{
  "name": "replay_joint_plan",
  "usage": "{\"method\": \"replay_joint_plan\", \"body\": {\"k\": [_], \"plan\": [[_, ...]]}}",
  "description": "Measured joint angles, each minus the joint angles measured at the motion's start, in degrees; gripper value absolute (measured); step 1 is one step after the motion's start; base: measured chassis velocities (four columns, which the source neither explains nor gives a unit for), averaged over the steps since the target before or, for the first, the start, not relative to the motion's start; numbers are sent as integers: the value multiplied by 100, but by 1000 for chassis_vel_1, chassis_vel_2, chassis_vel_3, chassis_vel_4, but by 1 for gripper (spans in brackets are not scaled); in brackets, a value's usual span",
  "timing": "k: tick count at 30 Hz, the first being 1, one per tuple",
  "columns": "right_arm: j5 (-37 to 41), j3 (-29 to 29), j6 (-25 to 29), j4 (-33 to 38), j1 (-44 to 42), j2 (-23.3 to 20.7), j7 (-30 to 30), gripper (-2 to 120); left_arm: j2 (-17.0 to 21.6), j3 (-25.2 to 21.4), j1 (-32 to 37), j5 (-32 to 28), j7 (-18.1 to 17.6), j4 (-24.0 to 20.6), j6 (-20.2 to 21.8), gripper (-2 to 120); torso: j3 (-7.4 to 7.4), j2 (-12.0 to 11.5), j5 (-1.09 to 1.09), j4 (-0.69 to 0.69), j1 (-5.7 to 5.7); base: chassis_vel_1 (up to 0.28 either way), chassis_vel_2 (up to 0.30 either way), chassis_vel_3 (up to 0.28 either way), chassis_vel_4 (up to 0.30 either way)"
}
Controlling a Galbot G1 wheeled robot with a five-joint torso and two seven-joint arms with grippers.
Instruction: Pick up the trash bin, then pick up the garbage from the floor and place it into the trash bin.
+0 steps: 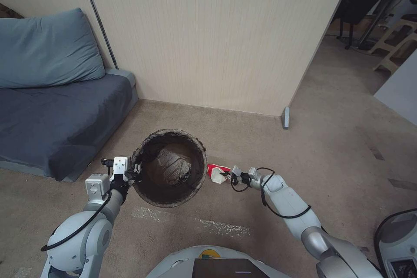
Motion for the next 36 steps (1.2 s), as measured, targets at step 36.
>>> {"method": "replay_joint_plan", "body": {"k": [36], "plan": [[1694, 1767, 348, 5644, -2534, -768, 1403, 0, 65, 126, -142, -69, -7, 312, -85, 0, 0, 0, 0, 0, 0, 0, 0, 0, 0]]}}
